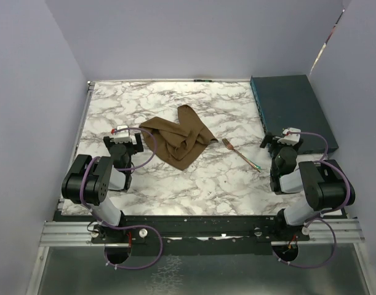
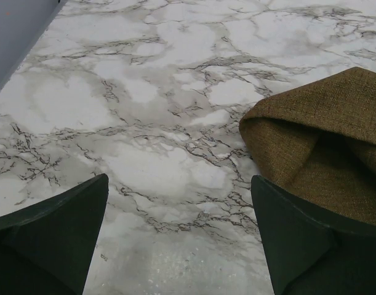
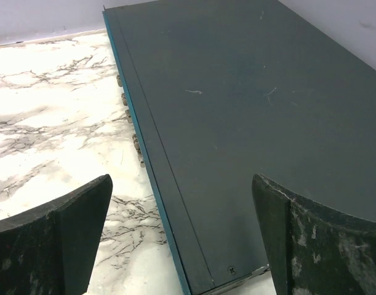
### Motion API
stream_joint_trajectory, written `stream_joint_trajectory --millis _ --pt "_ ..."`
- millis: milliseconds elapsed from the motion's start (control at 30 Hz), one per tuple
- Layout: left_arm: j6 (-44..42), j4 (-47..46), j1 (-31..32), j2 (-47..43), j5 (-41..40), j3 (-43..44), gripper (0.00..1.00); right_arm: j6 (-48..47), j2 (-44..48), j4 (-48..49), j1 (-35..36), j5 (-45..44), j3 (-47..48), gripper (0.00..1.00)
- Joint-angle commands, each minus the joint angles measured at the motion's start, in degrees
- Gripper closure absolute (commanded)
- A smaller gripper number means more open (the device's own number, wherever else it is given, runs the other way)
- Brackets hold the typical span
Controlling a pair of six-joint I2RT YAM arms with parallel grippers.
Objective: Fold the napkin into a case and place the utensils inside
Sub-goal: Flatten out the napkin at the center of the board.
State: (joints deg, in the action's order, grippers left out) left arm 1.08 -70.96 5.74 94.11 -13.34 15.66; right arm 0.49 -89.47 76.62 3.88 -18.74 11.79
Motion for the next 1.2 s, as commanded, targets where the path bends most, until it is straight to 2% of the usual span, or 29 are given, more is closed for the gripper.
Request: stream_joint_trajectory --millis 0,367,467,533,567,667,733,833,867,933,1033,1067,1167 --pt "0.69 -0.58 0.00 0.41 -0.89 0.52 0.01 0.56 0.43 -0.24 -0.28 0.37 0.10 0.00" --pt "0.18 -0.33 -0.23 -0.37 0.98 0.54 0.01 0.90 0.68 0.02 -0.35 -0.75 -0.20 0.00" --pt "-0.37 9.58 -0.32 -6.06 2.90 4.40 0.01 -1.14 1.71 4.19 -0.25 1.42 -2.67 0.00" --pt "-1.51 23.98 -0.30 -9.84 3.17 9.55 0.01 -2.03 4.34 4.57 -0.10 1.19 -3.71 0.00" --pt "-3.26 29.90 -0.36 -11.23 4.26 12.36 0.01 -1.92 7.40 0.37 0.10 0.45 -2.89 0.00" --pt "-4.85 48.73 -0.37 -11.89 5.93 22.77 0.01 5.37 18.30 -29.59 0.01 -6.02 7.33 0.00" --pt "-6.21 59.62 -0.37 -10.63 8.13 30.08 0.01 10.70 18.98 -41.68 -0.01 -7.97 14.97 0.00" --pt "-6.86 71.94 -0.36 -8.68 11.70 39.27 0.01 16.97 18.56 -53.20 -0.08 -1.90 23.93 0.00" --pt "-7.04 75.04 -0.35 -8.15 12.95 41.92 0.01 22.46 18.48 -56.89 -0.21 0.02 26.61 0.00" --pt "-6.94 79.32 -0.33 -7.33 17.48 45.77 0.01 26.20 18.02 -62.97 -0.55 5.80 31.08 0.00" --pt "-7.86 83.71 0.20 -6.28 23.24 50.01 0.01 20.96 16.86 -61.84 -0.89 22.85 34.44 0.00" --pt "-8.86 84.94 0.94 -5.79 24.39 51.26 0.01 20.21 15.44 -63.81 -0.39 25.17 36.69 0.00" --pt "-13.33 88.42 5.20 -3.67 23.48 54.54 0.01 18.25 9.71 -75.34 2.49 23.92 45.50 0.00"
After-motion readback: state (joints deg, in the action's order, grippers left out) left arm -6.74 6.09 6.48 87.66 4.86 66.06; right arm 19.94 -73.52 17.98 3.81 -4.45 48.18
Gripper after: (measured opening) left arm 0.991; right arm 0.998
